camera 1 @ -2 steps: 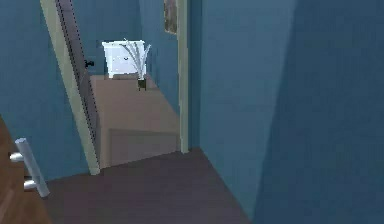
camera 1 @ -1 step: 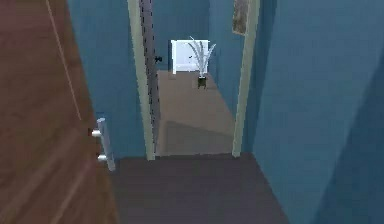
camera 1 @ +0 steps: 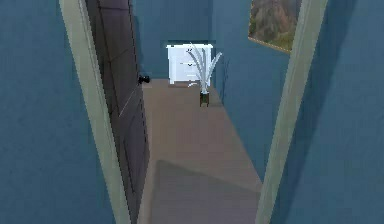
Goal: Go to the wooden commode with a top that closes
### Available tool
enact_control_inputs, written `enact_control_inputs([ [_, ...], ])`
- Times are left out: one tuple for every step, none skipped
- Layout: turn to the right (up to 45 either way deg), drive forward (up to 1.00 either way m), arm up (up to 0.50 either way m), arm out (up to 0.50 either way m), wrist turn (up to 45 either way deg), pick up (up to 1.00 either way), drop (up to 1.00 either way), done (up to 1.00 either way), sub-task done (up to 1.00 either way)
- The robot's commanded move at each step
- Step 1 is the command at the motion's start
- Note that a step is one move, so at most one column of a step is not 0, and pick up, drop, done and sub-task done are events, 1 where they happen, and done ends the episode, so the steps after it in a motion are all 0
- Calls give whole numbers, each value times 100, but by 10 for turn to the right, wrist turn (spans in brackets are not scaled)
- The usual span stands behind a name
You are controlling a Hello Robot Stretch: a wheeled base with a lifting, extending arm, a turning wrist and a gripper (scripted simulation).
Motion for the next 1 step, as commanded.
enact_control_inputs([
  [-120, 0, 0, 0, 0, 0, 0, 0, 0],
])
